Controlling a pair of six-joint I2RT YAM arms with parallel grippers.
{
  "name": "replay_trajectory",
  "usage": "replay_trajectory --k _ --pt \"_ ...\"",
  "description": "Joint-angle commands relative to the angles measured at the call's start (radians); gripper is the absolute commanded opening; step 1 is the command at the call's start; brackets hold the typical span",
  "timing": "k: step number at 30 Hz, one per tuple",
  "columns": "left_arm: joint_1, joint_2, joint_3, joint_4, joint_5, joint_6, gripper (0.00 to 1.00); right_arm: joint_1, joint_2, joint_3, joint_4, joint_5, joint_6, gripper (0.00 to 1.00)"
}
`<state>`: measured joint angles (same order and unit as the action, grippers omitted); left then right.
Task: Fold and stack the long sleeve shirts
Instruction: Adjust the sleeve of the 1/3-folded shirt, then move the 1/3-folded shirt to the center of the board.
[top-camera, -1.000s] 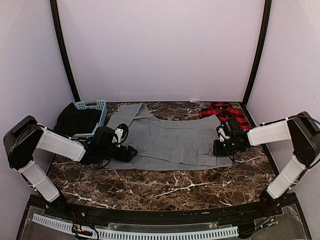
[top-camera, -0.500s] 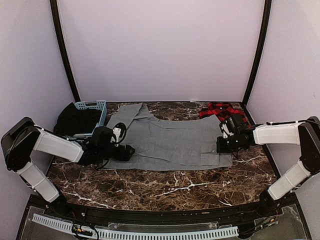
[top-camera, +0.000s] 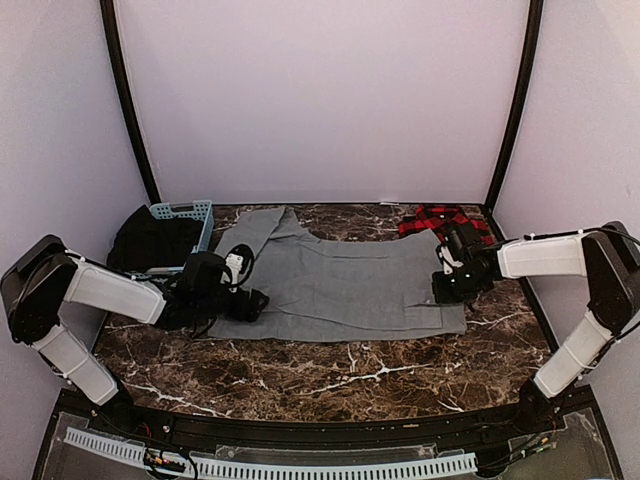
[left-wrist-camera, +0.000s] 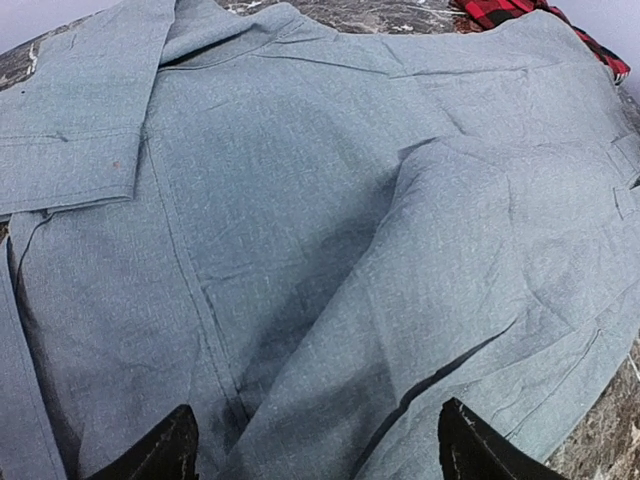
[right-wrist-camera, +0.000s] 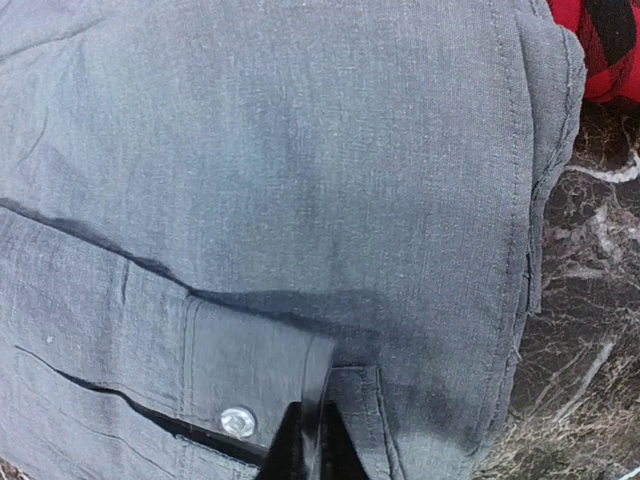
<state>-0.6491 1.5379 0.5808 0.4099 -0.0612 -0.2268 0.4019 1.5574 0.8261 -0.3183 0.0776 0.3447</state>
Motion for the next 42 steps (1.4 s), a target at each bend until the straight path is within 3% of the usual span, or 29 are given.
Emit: replay_trajectory --k 1,4,7,11,15,20,34,42 --pt "-0.004 0.050 0.037 -0.065 -0.064 0.019 0.81 -0.006 0.019 0.037 -0.007 0.028 -0.028 0.15" --pt "-0.003 0.085 0.056 -0.107 -0.122 0.010 0.81 0.004 -0.025 0.037 0.000 0.037 -0.032 0.30" --pt "-0.006 0.117 0.073 -0.157 -0.155 -0.004 0.81 0.037 -0.075 0.024 0.027 0.034 -0.035 0.36" --pt "-0.014 0.140 0.086 -0.200 -0.169 -0.022 0.80 0.087 -0.092 -0.022 0.128 -0.043 -0.032 0.34" --pt "-0.023 0.161 0.092 -0.253 -0.164 -0.029 0.80 0.105 -0.012 -0.060 0.218 -0.112 -0.012 0.30" --pt "-0.043 0.156 0.091 -0.276 -0.142 -0.037 0.80 0.116 0.041 -0.108 0.232 -0.096 0.031 0.28" --pt "-0.119 0.071 0.008 -0.442 -0.016 -0.306 0.79 0.180 -0.116 -0.270 0.031 0.022 0.299 0.30" --pt "-0.304 -0.022 -0.079 -0.573 -0.076 -0.491 0.78 0.282 -0.266 -0.292 -0.167 0.145 0.405 0.31"
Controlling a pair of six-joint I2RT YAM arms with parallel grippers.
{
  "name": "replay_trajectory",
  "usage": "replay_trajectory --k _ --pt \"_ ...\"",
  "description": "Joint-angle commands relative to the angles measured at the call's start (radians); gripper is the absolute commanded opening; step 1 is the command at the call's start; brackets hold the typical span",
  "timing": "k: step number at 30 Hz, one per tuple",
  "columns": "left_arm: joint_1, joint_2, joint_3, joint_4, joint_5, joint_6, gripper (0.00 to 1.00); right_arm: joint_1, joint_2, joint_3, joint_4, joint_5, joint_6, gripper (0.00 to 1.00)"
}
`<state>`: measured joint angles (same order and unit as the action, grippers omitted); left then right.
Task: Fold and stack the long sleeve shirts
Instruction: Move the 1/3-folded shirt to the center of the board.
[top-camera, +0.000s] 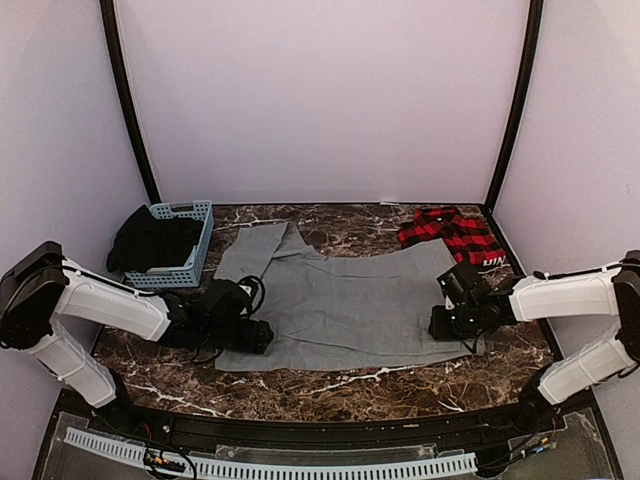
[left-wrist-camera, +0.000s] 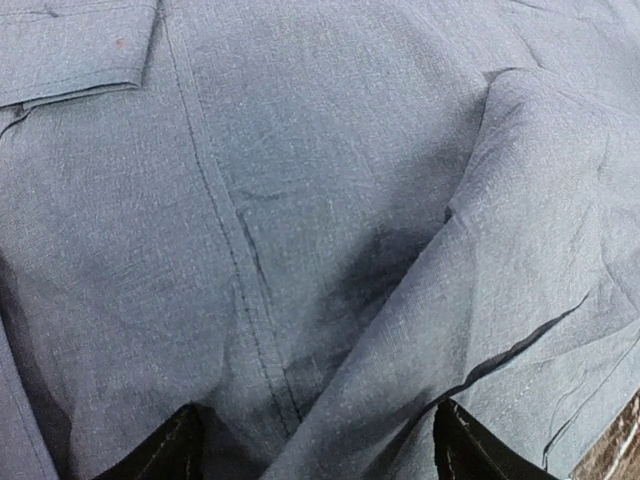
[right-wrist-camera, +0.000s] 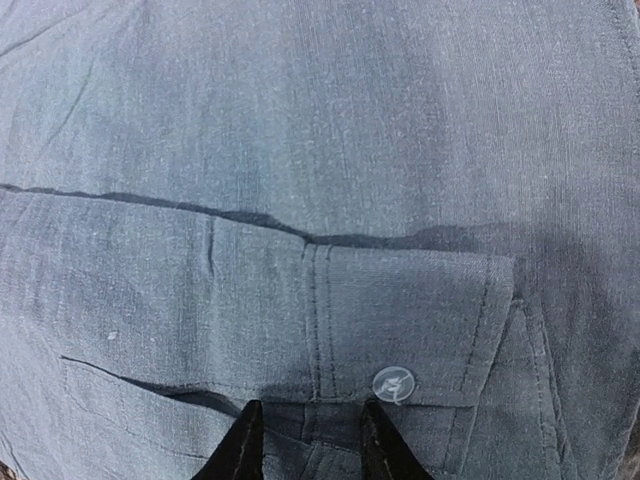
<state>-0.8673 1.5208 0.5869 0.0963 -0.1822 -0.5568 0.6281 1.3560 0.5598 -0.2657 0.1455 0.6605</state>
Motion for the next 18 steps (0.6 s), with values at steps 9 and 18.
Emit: replay_trajectory --k 9,18 --pt "-0.136 -0.217 0.007 -0.304 -0.103 -0.069 0.80 0.123 -0.207 0.043 -0.117 0.097 -0.013 0.34" --pt "-0.136 -0.020 0.228 -0.086 -0.022 0.116 0.82 0.139 -0.088 0.082 0.049 -0.006 -0.093 0.34"
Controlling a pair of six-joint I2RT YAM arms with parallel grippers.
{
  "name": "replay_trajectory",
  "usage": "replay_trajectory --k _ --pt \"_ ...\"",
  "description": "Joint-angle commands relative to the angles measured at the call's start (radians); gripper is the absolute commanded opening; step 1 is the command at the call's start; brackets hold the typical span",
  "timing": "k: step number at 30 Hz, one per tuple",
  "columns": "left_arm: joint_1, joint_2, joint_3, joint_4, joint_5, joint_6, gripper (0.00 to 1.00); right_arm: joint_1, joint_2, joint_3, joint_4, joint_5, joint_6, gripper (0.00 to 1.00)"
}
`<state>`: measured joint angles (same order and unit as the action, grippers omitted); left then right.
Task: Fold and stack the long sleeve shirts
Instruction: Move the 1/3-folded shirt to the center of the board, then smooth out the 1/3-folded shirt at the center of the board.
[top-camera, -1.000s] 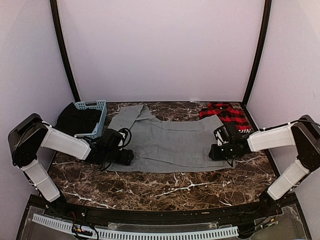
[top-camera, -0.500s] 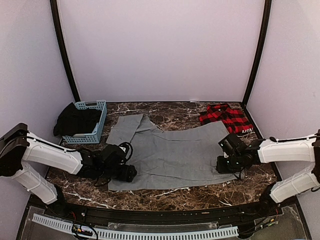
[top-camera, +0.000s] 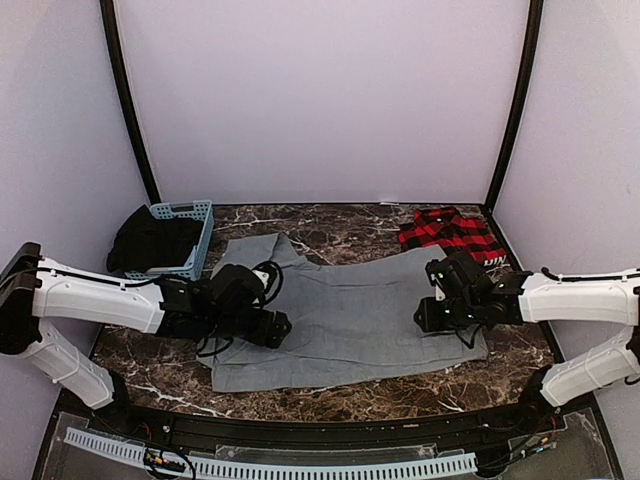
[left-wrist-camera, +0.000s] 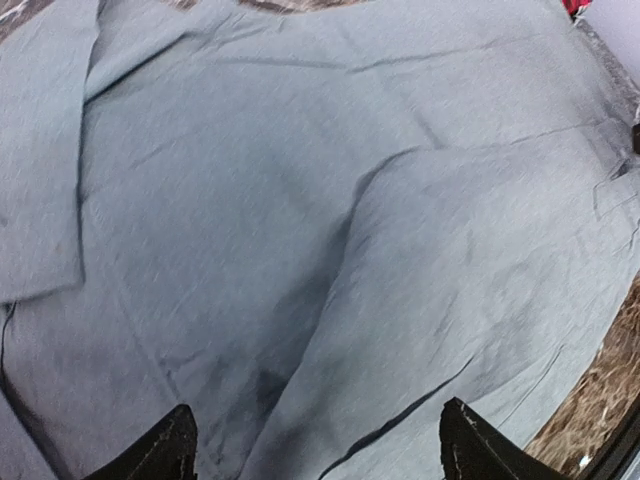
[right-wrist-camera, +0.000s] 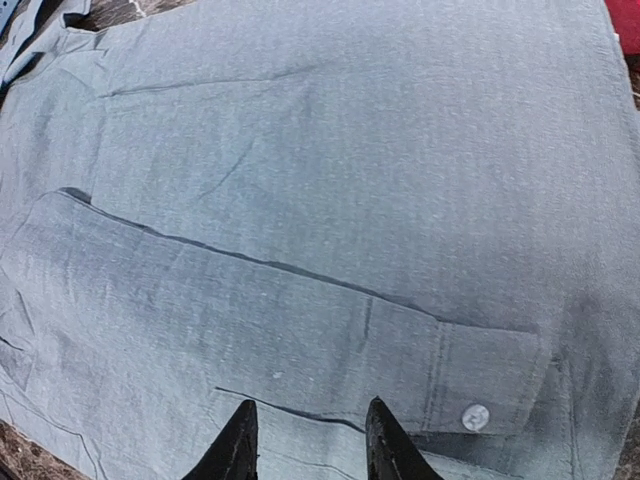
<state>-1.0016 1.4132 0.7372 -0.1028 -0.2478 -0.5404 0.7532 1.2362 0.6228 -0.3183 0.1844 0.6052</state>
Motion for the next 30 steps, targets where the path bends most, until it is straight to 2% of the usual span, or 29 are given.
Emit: replay_trajectory --k 1,7,11,20,30 --pt "-0.002 0.107 0.100 0.136 0.088 0.110 0.82 0.015 0.036 0.018 0.106 -0.048 -0.033 0.34" --pt "-0.001 0.261 0.167 0.317 0.297 0.105 0.79 0.015 0.072 0.005 0.096 -0.047 -0.005 0.34" --pt "-0.001 0.374 0.207 0.379 0.362 0.088 0.79 0.013 0.128 0.002 0.079 -0.041 0.004 0.34" --pt "0.001 0.455 0.190 0.333 0.274 0.076 0.78 -0.040 0.247 0.036 0.034 0.034 -0.036 0.34" --pt "0.001 0.457 0.149 0.258 0.295 0.103 0.79 -0.098 0.216 0.020 -0.021 0.089 -0.039 0.34"
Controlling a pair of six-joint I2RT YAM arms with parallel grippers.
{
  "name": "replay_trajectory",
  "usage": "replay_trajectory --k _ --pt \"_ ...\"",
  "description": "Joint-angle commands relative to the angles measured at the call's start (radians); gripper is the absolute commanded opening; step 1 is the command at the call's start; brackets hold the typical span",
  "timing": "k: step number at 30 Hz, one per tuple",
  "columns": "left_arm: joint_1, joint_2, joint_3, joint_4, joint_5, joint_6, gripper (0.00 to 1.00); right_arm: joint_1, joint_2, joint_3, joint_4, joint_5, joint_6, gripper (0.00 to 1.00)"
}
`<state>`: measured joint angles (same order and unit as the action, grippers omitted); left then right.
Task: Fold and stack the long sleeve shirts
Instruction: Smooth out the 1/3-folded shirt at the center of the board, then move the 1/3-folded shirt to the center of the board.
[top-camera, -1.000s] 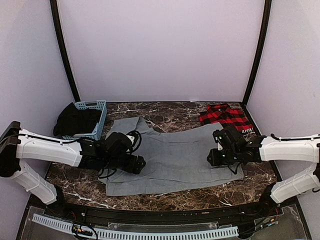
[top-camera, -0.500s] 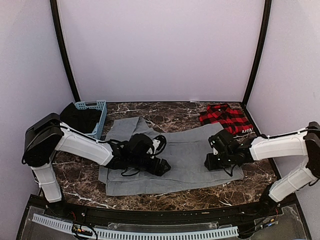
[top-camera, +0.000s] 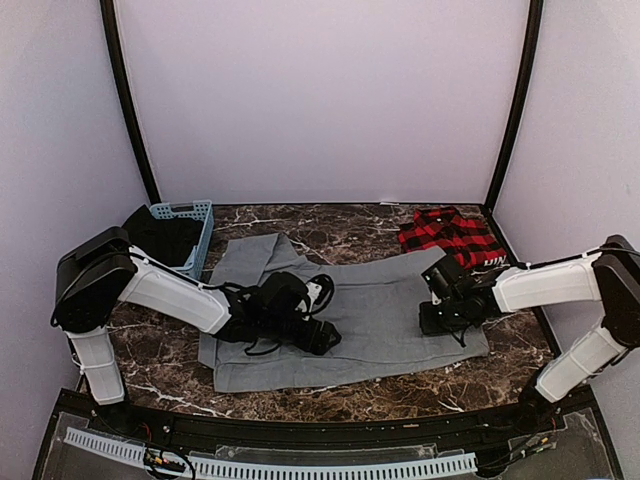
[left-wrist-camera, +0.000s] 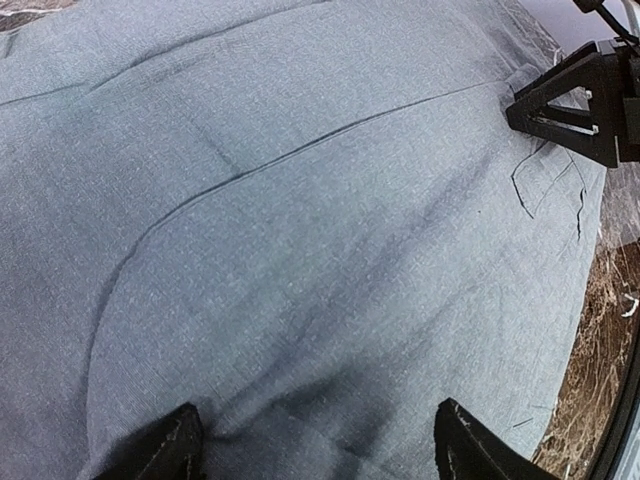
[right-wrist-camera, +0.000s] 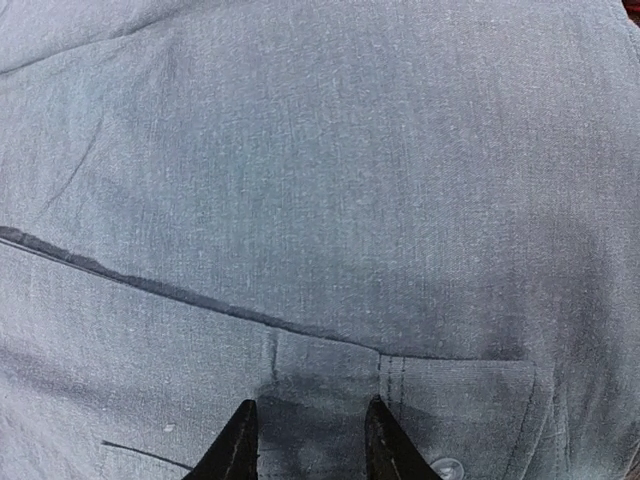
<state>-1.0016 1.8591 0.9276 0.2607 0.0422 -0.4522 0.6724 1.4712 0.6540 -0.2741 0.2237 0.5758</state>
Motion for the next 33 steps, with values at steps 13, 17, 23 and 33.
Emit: replay_trajectory --k 13,17,23,33 --pt "0.001 -0.165 -0.089 0.017 0.062 0.060 0.83 -0.017 -0.146 -0.010 -0.013 -0.021 -0.081 0.35" --pt "0.000 -0.209 -0.131 0.008 0.060 0.031 0.83 -0.017 -0.083 -0.016 -0.023 -0.012 -0.066 0.35" --pt "0.000 -0.255 -0.191 -0.109 0.049 -0.024 0.83 -0.017 -0.033 -0.056 -0.014 -0.061 -0.030 0.35" --pt "0.000 -0.310 -0.293 -0.246 0.059 -0.054 0.82 0.028 -0.082 -0.167 -0.022 -0.132 0.098 0.33"
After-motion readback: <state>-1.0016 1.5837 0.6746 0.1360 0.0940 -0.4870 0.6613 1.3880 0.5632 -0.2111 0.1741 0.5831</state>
